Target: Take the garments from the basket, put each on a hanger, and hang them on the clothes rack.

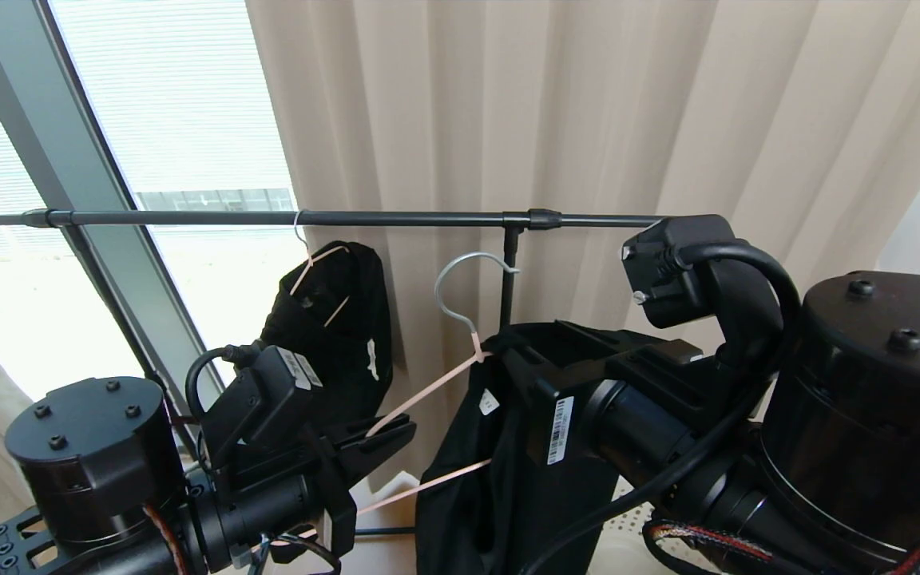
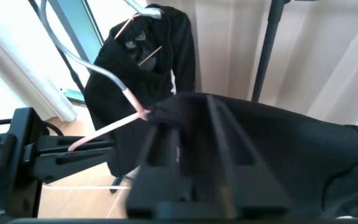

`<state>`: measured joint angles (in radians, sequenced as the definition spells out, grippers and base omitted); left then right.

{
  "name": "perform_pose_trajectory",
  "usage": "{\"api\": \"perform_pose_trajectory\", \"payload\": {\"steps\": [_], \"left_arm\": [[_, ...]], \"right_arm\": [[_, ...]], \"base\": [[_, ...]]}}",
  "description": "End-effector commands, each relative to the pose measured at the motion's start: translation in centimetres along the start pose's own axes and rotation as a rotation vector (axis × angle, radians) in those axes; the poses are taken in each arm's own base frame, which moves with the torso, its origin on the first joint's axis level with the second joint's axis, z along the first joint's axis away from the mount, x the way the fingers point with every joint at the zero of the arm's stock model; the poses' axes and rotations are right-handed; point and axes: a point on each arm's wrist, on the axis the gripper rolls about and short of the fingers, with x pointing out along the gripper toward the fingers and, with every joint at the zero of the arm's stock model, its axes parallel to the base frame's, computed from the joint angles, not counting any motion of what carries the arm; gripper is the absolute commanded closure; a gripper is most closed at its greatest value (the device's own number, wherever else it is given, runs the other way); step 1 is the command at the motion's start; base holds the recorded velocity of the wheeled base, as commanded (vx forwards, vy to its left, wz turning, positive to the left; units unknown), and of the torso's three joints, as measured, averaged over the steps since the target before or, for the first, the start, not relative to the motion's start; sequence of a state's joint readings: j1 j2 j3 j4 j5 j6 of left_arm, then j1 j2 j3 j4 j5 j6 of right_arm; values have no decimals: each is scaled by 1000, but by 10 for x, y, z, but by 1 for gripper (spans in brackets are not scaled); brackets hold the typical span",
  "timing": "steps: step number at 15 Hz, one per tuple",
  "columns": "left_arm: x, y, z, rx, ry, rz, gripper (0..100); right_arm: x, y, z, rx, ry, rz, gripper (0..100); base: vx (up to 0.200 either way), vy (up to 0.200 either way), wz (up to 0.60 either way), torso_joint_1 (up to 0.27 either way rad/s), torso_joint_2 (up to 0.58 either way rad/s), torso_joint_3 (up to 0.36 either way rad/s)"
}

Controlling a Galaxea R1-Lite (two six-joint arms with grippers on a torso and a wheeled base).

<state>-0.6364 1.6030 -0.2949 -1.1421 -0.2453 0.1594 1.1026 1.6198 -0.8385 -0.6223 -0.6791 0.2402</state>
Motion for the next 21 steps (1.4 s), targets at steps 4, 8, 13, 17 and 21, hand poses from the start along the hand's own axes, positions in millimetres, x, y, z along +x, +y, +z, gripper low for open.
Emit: {"api": "perform_pose_trajectory", "payload": {"steps": [4, 8, 13, 17, 21], "left_arm": [[-9, -3, -5, 8, -38, 7, 100], [-11, 3, -3, 10, -54, 35, 100], [-9, 10, 1, -17, -83, 62, 100], [-9, 11, 4, -16, -111, 68, 100], [-14, 11, -5, -27, -77, 70, 100]], "right_arm": [[-6, -12, 15, 25, -40, -15, 0], [-3, -18, 14, 22, -36, -38, 0], [-4, -20, 7, 7, -14, -34, 0], [-6, -21, -4, -30, 30, 9, 0], [-26, -50, 3, -168, 49, 129, 0]], "base": [[0, 0, 0, 0, 0, 0], [0, 0, 0, 0, 0, 0], [0, 0, 0, 0, 0, 0], [0, 0, 0, 0, 0, 0], [0, 0, 0, 0, 0, 0]]}}
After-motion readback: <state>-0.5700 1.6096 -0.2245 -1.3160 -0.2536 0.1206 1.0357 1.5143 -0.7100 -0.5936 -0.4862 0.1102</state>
